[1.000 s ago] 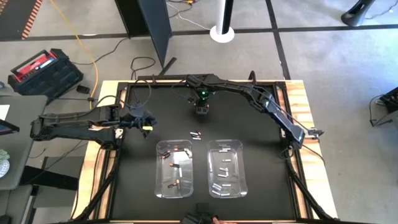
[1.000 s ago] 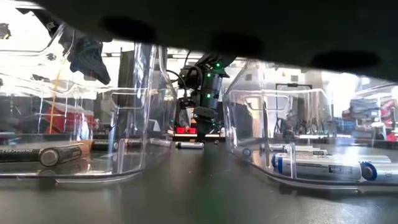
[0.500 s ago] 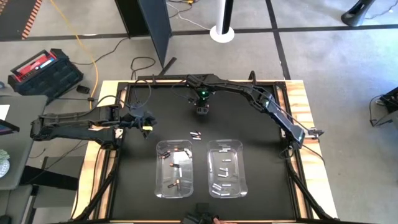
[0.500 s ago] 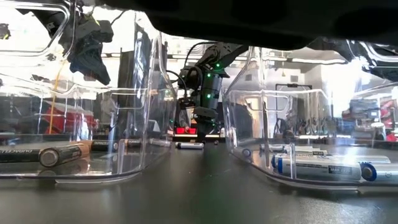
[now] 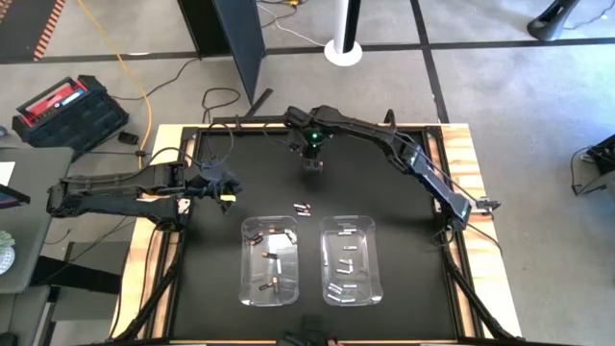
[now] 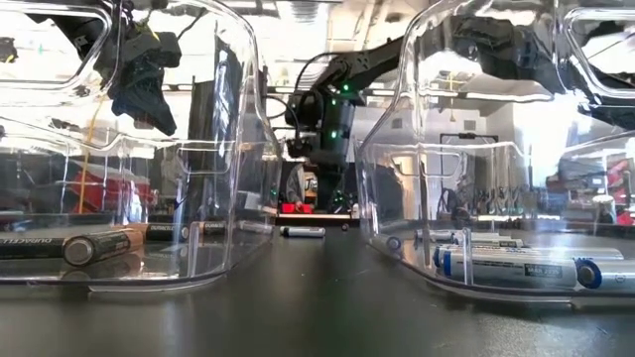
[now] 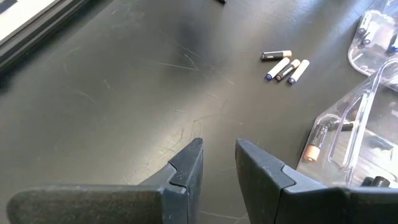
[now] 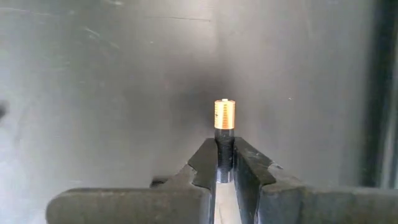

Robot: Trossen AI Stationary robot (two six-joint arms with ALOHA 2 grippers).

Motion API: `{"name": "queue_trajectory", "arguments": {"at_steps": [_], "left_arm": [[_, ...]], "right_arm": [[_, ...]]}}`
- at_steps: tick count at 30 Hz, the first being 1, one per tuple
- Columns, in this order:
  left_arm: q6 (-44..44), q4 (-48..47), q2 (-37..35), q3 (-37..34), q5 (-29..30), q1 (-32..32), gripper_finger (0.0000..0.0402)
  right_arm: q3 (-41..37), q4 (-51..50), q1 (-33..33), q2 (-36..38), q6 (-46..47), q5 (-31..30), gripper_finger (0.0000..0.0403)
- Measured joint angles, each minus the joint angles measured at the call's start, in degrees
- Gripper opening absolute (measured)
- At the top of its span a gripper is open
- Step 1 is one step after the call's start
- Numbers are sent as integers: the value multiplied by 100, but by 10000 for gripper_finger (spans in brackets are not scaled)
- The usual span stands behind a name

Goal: Sort batteries
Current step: Put the black battery into the left transparent bin

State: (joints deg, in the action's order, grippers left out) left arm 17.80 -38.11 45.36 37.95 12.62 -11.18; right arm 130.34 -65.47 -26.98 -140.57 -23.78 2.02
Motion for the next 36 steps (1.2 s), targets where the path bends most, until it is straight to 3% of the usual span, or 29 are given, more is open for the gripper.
{"name": "queue_trajectory", "arguments": {"at_steps": [5,16,25,36], "left_arm": [[0,0,0,0,0,0,91],[0,-2,0,2,0,0,91],[0,0,0,0,0,0,91],[0,2,1,1,0,0,91]], "right_arm": [[473,-467,94,7,210,2,54],[341,-690,520,984,1052,282,53],[352,-567,1619,1678,1560,289,53],[350,591,3053,1241,2547,182,53]]}}
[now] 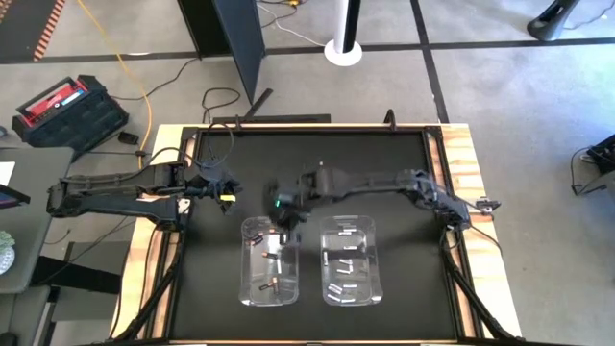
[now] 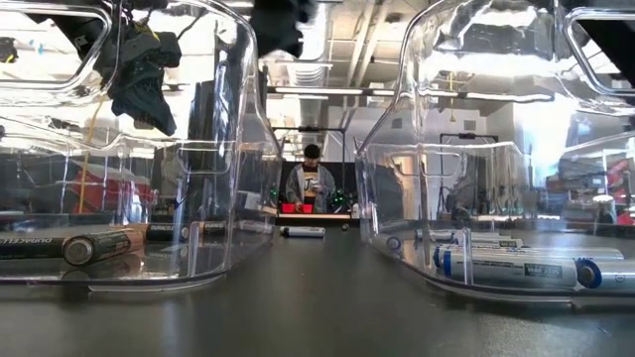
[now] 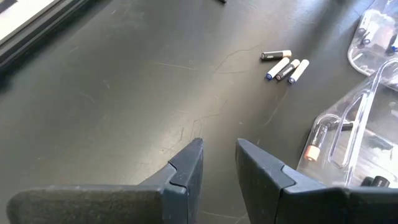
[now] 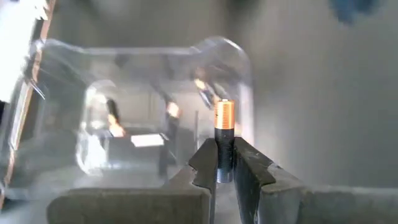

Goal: Sort batteries
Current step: Put the black battery into the left transparent bin

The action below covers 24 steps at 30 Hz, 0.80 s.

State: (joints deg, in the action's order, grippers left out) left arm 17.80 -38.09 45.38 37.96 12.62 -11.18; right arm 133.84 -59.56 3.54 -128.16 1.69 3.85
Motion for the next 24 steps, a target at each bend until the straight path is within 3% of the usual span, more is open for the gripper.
{"name": "queue_trajectory", "arguments": {"at_steps": [13,24], "left_arm": [[0,-24,-1,1,0,0,91],[0,-22,-1,-1,0,0,91]], "right_arm": [[-9,616,695,-1269,902,-71,53],[-9,659,643,-1396,988,0,53]]}}
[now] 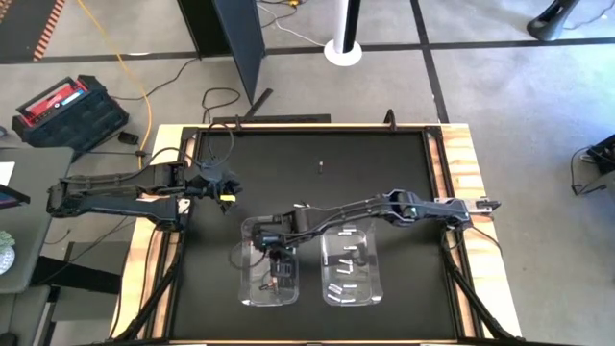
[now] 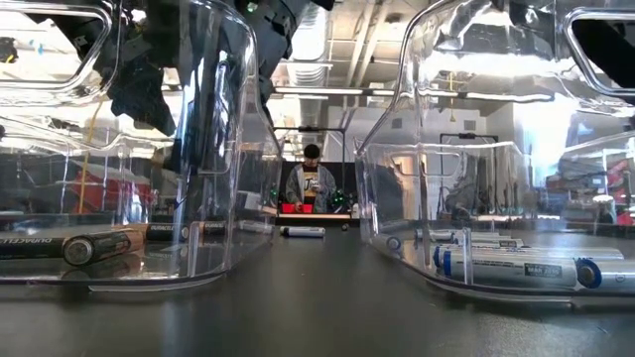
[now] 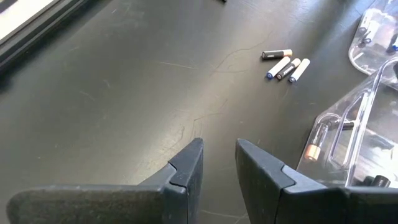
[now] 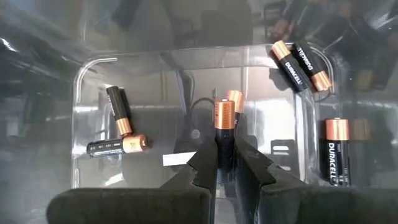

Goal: Sort batteries
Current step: Put the black battery into the left transparent bin

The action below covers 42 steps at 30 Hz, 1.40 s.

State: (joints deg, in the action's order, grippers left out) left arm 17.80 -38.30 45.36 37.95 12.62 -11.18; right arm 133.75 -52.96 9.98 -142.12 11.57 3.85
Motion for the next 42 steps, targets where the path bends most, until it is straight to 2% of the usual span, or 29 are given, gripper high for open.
{"name": "queue_trajectory", "arguments": {"at_steps": [8,19,30,42], "left_arm": [[0,2,2,1,0,0,91],[31,4,0,2,0,0,91],[47,2,0,1,0,0,91],[46,2,0,0,0,0,91]], "right_arm": [[-4,54,7,-356,63,404,53],[4,119,0,-348,63,423,54],[4,133,0,-348,87,425,83],[4,112,-8,-346,103,425,85]]}}
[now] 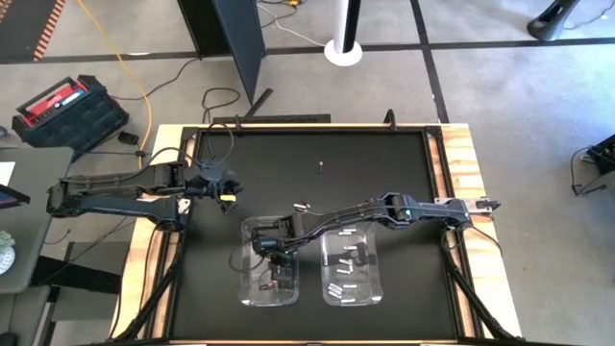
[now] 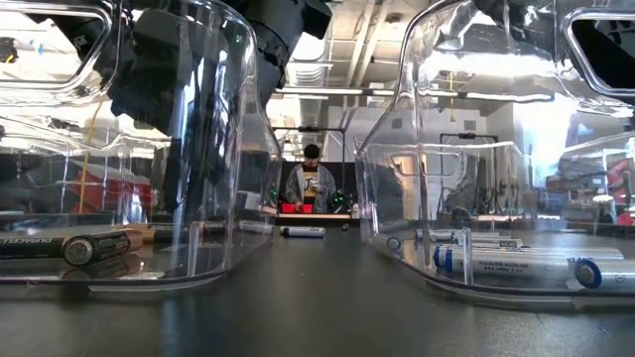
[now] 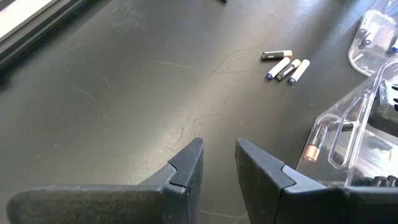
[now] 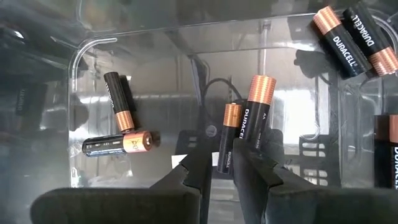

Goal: Sort batteries
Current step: Put the black battery into the left transparent bin

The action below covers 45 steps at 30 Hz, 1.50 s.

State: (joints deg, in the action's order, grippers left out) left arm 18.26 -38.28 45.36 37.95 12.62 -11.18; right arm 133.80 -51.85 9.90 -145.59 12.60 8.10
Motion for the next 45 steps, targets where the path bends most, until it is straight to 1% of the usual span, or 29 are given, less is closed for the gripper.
{"name": "queue_trajectory", "arguments": {"at_steps": [4,11,19,24,29,32,36,40,42,45], "left_arm": [[0,0,0,1,0,0,91],[0,-2,0,2,0,0,91],[1,-2,1,0,-2,0,91],[0,-2,2,2,-2,0,91],[0,-2,0,1,-2,0,91],[0,-2,2,2,-2,0,91],[-161,-2,0,0,-24,0,91],[-542,-2,0,2,-72,0,91],[-652,-2,2,2,-79,0,91],[-781,2,1,1,-79,0,91]], "right_arm": [[-4,-160,-51,106,0,2,85],[-2,-296,-172,558,48,-24,85],[-2,-619,-439,1242,266,-73,83],[-2,-1456,-689,1592,328,-886,82],[0,-2236,-970,1732,307,-1413,82],[0,-2441,-1131,1796,348,-1638,82],[-19,-2628,-1289,1802,343,-1746,82],[-399,-2538,-1393,1836,302,-1746,82],[-750,-2458,-1454,1898,302,-1744,81],[-1456,-2079,-1561,2209,364,-1743,81]]}}
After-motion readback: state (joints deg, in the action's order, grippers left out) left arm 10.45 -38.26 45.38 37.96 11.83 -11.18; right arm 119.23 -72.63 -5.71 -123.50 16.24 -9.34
